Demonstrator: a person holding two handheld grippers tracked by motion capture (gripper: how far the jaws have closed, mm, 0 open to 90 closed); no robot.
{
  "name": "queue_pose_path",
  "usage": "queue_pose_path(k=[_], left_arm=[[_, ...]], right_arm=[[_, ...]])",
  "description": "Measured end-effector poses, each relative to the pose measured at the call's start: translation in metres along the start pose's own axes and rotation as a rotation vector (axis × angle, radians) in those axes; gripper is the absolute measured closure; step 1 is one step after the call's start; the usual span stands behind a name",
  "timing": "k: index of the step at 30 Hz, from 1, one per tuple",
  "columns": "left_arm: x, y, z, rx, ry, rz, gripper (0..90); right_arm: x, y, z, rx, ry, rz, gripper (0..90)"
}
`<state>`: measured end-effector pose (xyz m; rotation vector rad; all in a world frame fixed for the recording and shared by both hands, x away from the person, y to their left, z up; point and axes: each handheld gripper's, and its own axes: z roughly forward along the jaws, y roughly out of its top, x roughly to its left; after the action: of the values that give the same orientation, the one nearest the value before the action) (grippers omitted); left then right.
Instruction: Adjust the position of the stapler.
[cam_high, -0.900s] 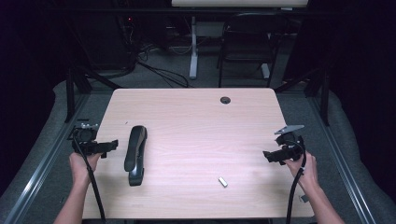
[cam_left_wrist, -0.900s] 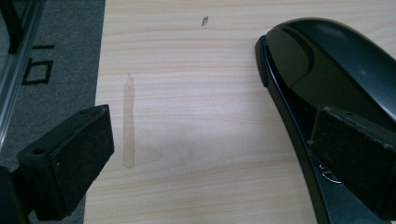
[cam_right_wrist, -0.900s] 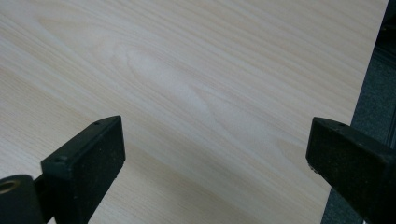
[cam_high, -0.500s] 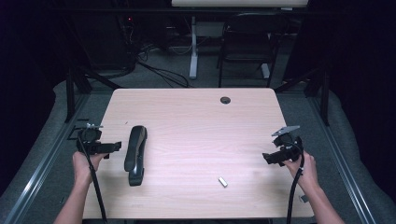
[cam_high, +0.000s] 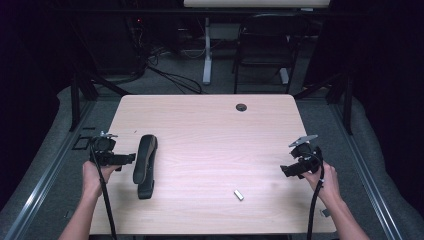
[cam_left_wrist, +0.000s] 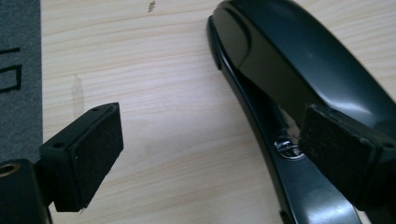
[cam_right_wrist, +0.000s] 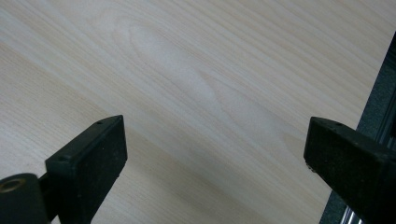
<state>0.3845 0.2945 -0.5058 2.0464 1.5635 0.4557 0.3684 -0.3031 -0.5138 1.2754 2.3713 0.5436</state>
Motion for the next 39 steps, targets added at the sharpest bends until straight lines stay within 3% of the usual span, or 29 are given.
queue_pose_path(k=[3, 5, 7, 14, 17, 22, 24, 27, 30, 39], left_arm=[[-0.004, 0.002, -0.006, -0.023, -0.010, 0.003, 6.5], [-0.005, 0.004, -0.013, -0.044, -0.051, -0.012, 4.4], [-0.011, 0.006, -0.015, -0.057, -0.037, 0.001, 4.3], [-0.034, 0.009, -0.018, -0.016, -0.087, 0.052, 5.4], [-0.041, 0.007, -0.019, -0.004, -0.110, 0.037, 14.7], [-0.052, -0.003, -0.018, 0.030, -0.113, 0.049, 18.6], [-0.056, -0.007, -0.017, 0.056, -0.114, 0.059, 24.1], [-0.060, -0.011, -0.013, 0.091, -0.117, 0.060, 28.3], [-0.061, -0.013, -0.013, 0.088, -0.146, 0.048, 33.9], [-0.063, -0.016, -0.016, 0.079, -0.134, 0.018, 38.3]], right_arm=[[0.001, 0.000, 0.000, 0.004, 0.001, -0.006, 5.9], [0.001, 0.001, 0.001, 0.005, 0.006, -0.007, 6.0], [0.000, 0.000, 0.002, 0.015, 0.005, -0.007, 6.5], [0.002, 0.001, 0.003, 0.020, 0.006, -0.011, 7.0], [0.002, 0.001, 0.003, 0.025, 0.008, -0.016, 7.7], [0.002, 0.000, 0.003, 0.031, 0.008, -0.025, 8.5], [0.003, 0.000, 0.003, 0.031, 0.006, -0.025, 8.6], [0.003, 0.001, 0.004, 0.031, 0.006, -0.028, 8.8], [0.004, 0.001, 0.004, 0.035, 0.008, -0.033, 9.0], [0.005, 0.001, 0.005, 0.034, 0.020, -0.039, 10.1]])
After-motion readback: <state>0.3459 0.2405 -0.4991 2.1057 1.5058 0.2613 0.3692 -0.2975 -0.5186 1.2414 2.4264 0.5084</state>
